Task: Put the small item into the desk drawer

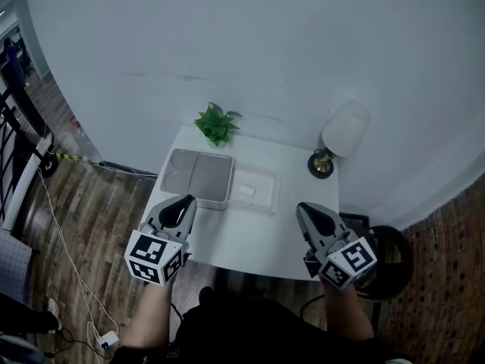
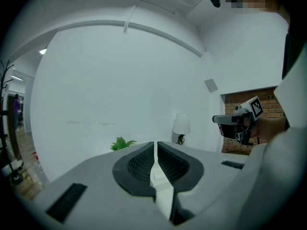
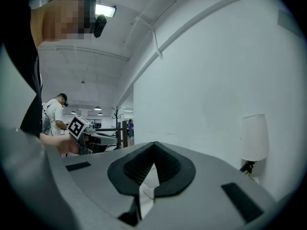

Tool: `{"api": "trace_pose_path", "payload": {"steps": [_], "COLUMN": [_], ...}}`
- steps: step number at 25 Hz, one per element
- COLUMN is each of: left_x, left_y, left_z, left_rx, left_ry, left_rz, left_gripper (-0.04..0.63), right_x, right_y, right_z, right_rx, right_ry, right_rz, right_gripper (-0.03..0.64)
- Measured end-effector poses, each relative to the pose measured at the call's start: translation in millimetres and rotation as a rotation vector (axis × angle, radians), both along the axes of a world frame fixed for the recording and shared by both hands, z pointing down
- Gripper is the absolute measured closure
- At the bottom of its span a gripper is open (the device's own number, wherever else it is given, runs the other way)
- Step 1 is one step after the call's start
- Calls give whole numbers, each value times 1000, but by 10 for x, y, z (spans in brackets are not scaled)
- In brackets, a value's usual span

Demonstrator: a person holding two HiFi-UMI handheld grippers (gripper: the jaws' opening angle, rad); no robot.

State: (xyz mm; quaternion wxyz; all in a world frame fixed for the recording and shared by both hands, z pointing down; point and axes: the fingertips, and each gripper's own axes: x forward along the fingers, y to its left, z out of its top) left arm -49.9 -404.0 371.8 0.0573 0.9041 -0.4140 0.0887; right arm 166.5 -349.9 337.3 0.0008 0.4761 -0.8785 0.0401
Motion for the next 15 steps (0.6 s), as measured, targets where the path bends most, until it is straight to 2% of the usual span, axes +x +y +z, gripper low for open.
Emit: {"api": "trace_pose_path", "payload": {"steps": [15], "left_x": [53], "left_y": [85], "left_z": [16], "left_rx": [-6], "left_ry": [-8], "left_rz": [-10], "left_gripper": [566], "right_x": [50], "right_y": [69], "right_z": [22], "right_rx": [-1], "right_ry": [-4], "right_rz": [-9], "right_gripper": [614]}}
